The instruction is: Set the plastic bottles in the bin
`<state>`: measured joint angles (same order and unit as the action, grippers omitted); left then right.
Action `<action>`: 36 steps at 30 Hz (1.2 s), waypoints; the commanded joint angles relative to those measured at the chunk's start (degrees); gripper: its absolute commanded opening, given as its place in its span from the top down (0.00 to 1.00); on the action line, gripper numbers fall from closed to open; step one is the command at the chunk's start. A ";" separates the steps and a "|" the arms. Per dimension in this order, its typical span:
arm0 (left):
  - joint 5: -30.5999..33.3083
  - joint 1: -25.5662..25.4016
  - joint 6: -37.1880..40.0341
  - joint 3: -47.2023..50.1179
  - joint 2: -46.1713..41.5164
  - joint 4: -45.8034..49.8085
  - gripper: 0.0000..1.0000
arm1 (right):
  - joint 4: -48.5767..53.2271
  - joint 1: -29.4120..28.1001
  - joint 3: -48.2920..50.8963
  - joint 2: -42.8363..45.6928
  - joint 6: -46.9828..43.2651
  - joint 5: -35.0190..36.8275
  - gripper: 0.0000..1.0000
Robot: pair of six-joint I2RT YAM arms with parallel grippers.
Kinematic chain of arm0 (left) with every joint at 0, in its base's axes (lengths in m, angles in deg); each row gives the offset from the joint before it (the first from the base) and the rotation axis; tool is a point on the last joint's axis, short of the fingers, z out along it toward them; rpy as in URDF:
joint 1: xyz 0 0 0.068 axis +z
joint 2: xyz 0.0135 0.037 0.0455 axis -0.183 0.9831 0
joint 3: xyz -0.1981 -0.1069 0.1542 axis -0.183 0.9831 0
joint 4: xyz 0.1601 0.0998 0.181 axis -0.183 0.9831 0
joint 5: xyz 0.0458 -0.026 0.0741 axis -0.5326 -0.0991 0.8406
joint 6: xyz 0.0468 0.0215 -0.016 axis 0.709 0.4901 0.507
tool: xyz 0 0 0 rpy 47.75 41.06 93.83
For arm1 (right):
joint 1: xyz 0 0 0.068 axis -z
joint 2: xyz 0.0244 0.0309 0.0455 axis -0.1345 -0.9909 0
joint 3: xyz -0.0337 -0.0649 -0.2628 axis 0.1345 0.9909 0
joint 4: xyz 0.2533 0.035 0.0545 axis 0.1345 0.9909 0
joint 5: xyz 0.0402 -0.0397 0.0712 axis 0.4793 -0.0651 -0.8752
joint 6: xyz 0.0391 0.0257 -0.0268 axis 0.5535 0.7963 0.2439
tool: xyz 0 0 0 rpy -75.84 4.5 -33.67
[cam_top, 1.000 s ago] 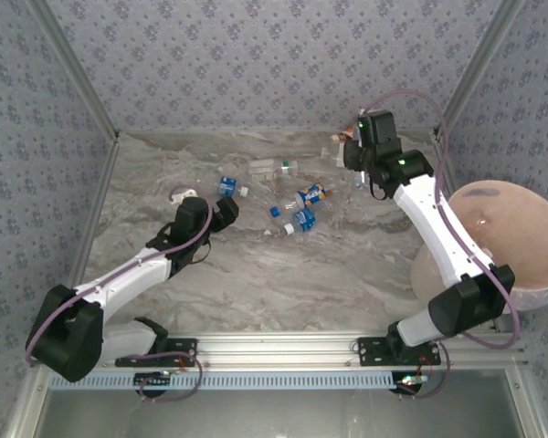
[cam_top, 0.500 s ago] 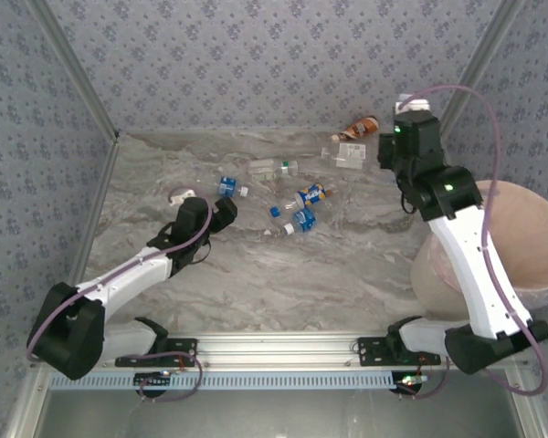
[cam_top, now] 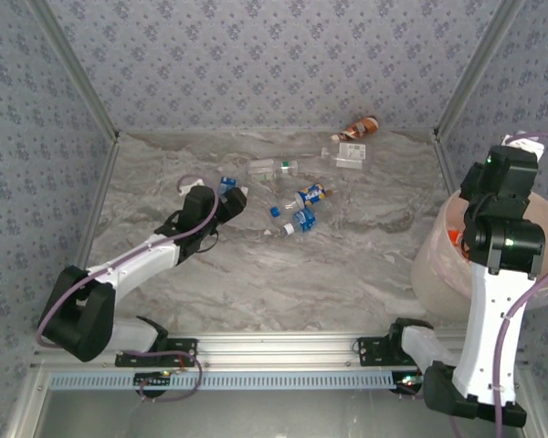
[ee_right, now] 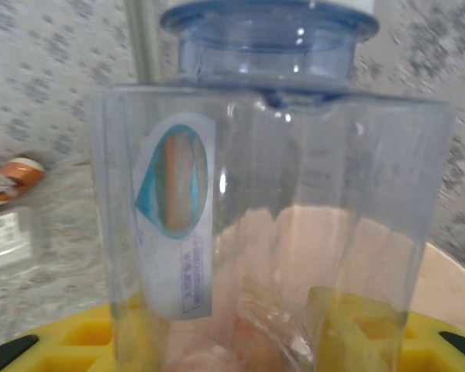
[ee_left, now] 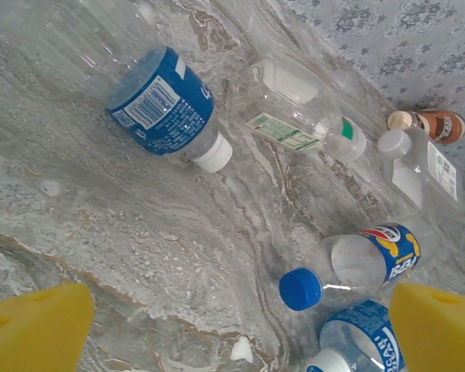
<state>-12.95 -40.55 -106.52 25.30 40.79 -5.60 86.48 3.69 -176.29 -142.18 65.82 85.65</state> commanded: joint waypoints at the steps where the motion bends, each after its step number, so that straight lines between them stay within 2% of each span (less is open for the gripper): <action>1: -0.58 0.16 -1.96 -1.93 -0.11 0.17 0.02 | 1.99 4.92 1.76 -0.91 -1.56 1.08 0.50; 9: -1.13 0.16 -1.96 -4.12 -0.46 2.41 0.02 | 4.99 15.26 2.64 -3.65 -9.06 -4.58 0.49; 13: -0.72 0.19 -0.96 -5.52 -0.53 3.72 0.02 | 5.74 18.33 3.42 -4.34 -12.47 -5.92 0.51; 16: -0.75 0.20 -0.33 -7.00 -0.10 5.03 0.02 | 7.15 20.53 3.73 -5.17 -13.04 -1.98 0.45; 19: -0.79 0.10 -0.55 -7.57 0.28 5.60 0.02 | 9.32 24.10 3.68 -6.27 -10.99 -0.12 0.29; 21: -0.79 0.02 -0.94 -7.25 0.28 5.30 0.02 | 8.69 24.18 3.69 -6.18 -10.63 0.27 0.18; 24: -0.16 -0.05 -1.35 -6.40 0.00 5.25 0.02 | 9.24 23.65 2.16 -6.29 -9.82 1.15 0.08; 29: 1.34 -0.01 -1.06 -5.72 -0.43 5.38 0.02 | 9.64 21.04 -0.87 -6.30 -8.11 1.43 0.01; 36: 2.12 0.24 -0.49 -6.36 0.70 6.25 0.02 | 5.08 14.93 -0.27 -2.93 -3.89 -7.91 0.00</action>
<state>-12.01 -40.55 -107.83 19.55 40.92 -0.49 93.92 20.26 -176.09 -147.22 58.85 82.53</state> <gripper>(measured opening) 0.980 0.999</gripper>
